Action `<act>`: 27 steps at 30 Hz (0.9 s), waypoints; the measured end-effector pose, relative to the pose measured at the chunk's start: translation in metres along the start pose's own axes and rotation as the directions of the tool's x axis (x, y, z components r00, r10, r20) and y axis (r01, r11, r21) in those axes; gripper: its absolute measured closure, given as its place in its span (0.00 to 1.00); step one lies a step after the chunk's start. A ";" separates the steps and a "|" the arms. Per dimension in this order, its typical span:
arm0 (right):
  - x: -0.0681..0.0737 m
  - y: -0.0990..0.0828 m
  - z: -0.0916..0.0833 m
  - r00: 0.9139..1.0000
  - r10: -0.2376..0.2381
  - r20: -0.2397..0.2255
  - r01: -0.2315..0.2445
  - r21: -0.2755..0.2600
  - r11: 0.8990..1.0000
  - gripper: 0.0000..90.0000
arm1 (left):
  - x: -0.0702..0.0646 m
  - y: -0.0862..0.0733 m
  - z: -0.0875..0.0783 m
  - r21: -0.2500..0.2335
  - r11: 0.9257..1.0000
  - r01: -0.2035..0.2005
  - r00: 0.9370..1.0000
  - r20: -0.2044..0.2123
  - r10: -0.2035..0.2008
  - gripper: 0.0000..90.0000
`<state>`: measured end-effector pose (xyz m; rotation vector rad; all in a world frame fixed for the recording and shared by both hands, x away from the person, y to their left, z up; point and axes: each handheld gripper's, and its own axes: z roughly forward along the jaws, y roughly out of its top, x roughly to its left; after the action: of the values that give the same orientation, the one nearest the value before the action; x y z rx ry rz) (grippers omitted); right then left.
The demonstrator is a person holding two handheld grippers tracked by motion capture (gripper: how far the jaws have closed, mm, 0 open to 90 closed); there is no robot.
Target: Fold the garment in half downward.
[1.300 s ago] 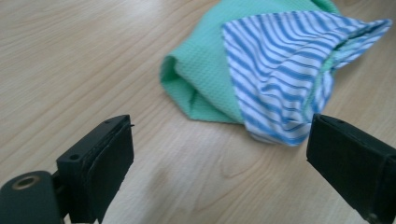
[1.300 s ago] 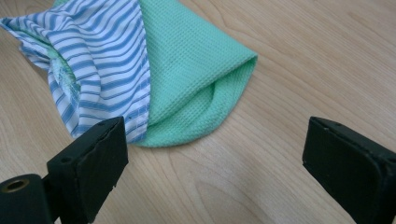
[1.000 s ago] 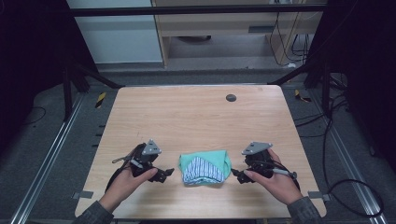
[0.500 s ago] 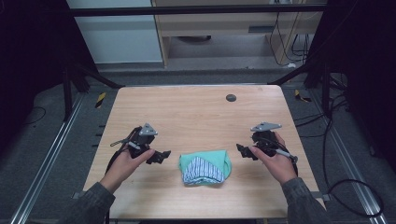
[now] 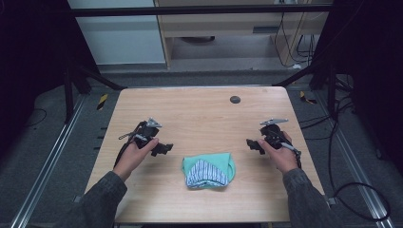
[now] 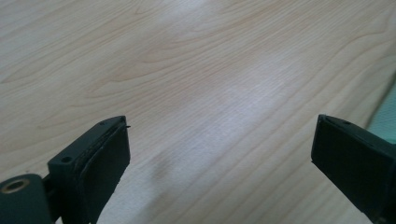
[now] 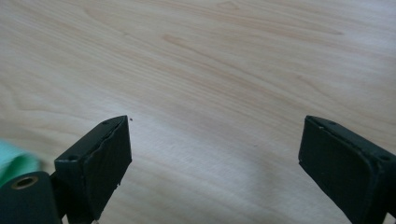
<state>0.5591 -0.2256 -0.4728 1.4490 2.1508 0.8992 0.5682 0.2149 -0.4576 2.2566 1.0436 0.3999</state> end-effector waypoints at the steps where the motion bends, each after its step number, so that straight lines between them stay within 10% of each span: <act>1: -0.001 0.001 0.002 1.000 -0.008 0.017 0.008 0.002 1.000 0.11 | 0.002 -0.001 0.002 0.001 1.000 0.005 1.000 0.001 -0.005 0.05; 27: 0.001 0.001 0.038 0.995 0.097 0.032 -0.096 -0.013 0.995 0.09 | 0.013 -0.011 0.044 -0.035 0.998 0.045 0.997 -0.060 -0.047 0.05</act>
<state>0.5831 -0.2141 -0.4993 1.5629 2.0639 0.9138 0.5924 0.2125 -0.4979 2.1985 1.1099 0.4655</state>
